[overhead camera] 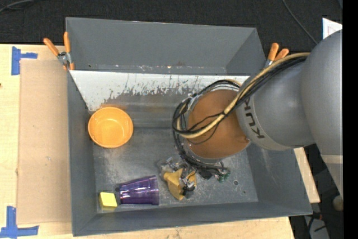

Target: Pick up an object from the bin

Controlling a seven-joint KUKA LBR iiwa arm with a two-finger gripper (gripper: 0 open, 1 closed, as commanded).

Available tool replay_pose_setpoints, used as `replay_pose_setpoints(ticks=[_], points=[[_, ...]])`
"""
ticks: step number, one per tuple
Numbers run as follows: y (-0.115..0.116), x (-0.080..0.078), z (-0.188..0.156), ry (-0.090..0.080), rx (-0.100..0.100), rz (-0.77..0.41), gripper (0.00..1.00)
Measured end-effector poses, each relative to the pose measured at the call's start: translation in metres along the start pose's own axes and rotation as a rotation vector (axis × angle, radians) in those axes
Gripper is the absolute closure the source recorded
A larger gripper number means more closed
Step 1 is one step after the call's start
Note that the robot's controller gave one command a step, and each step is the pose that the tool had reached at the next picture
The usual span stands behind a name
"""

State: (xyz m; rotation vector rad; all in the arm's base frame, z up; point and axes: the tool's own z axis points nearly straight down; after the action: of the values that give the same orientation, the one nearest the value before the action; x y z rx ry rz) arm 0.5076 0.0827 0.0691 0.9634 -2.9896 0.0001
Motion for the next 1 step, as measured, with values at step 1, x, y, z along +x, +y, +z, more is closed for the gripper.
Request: replay_pose_setpoints(ticks=[1], points=[[0.0004, -0.0004, 0.0, 0.0, 0.0, 0.001, 1.0]])
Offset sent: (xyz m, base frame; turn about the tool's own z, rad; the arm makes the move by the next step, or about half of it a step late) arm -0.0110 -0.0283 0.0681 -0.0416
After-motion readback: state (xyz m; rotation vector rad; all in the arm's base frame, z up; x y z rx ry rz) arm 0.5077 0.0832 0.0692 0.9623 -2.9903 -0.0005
